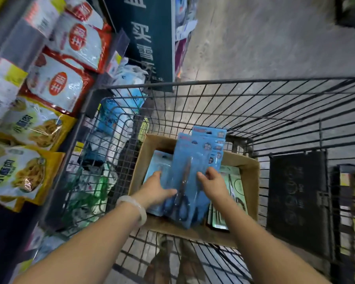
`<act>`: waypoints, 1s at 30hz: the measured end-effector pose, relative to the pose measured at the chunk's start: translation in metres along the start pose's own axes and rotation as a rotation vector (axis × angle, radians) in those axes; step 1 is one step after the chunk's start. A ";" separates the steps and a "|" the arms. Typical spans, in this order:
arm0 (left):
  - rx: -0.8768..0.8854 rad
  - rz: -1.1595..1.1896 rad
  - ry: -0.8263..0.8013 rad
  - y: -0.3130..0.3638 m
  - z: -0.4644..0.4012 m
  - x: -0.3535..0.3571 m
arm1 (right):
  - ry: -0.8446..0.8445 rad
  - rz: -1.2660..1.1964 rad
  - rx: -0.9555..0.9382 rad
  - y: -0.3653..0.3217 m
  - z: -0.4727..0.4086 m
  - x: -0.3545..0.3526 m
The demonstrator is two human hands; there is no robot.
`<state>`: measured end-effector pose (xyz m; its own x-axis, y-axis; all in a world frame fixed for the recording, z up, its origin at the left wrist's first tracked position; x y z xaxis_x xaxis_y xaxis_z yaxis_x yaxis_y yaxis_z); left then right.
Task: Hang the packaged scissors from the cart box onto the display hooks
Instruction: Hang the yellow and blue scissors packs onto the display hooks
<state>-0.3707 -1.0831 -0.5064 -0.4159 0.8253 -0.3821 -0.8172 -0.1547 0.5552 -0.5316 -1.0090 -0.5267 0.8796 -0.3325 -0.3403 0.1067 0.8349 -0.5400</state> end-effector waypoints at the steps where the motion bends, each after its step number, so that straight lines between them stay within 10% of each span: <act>1: 0.021 0.121 0.034 0.002 0.000 -0.003 | -0.038 -0.115 -0.007 -0.006 0.001 -0.001; 7: -0.034 0.605 0.143 0.010 0.004 -0.015 | -0.009 -0.435 -0.024 -0.041 0.011 -0.008; 10: -0.070 0.624 0.170 0.001 0.004 -0.016 | 0.254 -0.182 0.139 0.002 0.004 -0.017; 20: -0.118 0.657 0.261 -0.027 0.015 -0.031 | 0.219 0.263 0.209 0.048 -0.011 0.003; 30: -0.019 0.806 0.320 -0.010 0.059 -0.059 | 0.059 -0.160 -0.100 -0.015 0.035 -0.028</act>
<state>-0.3149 -1.0986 -0.4458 -0.9611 0.2678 -0.0684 -0.2300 -0.6378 0.7350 -0.5417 -0.9971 -0.4825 0.8259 -0.4852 -0.2870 0.1937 0.7224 -0.6638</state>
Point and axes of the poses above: each hand's wrist, its own z-axis away from the middle knuckle, its own x-axis out of the palm, y = z × x, the point moved 3 cm from there along -z, towards the middle knuckle, and after that the axes turned 9 degrees about x, right-handed, at the moved point
